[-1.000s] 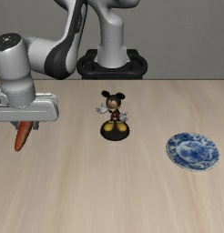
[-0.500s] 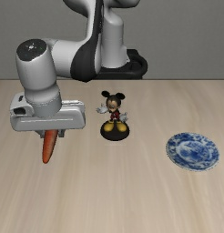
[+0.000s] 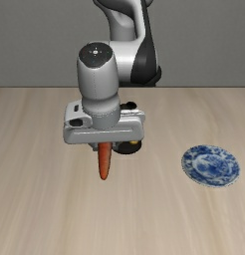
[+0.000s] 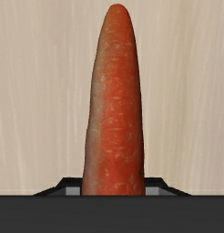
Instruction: Pick up the carrot and put it on the plate
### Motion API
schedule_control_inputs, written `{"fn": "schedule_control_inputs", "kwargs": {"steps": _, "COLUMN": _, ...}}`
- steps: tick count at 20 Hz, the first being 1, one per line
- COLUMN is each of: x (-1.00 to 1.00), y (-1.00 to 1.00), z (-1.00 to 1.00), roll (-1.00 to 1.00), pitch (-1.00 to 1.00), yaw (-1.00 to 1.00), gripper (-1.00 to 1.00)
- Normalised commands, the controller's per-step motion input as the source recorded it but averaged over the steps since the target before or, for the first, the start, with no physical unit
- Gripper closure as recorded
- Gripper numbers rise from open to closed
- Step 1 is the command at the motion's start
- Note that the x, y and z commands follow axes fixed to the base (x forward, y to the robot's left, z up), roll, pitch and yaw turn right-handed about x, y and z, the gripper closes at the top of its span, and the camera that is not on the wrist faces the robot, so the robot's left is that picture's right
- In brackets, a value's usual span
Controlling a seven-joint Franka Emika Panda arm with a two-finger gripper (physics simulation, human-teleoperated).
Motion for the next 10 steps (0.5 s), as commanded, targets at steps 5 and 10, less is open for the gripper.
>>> {"fn": "schedule_control_inputs", "kwargs": {"steps": 5, "x": 0.00, "y": 1.00, "z": 0.00, "roll": 0.00, "pitch": 0.00, "yaw": 0.00, "gripper": 1.00}}
{"fn": "schedule_control_inputs", "kwargs": {"steps": 10, "x": 0.00, "y": 1.00, "z": 0.00, "roll": 0.00, "pitch": 0.00, "yaw": 0.00, "gripper": 1.00}}
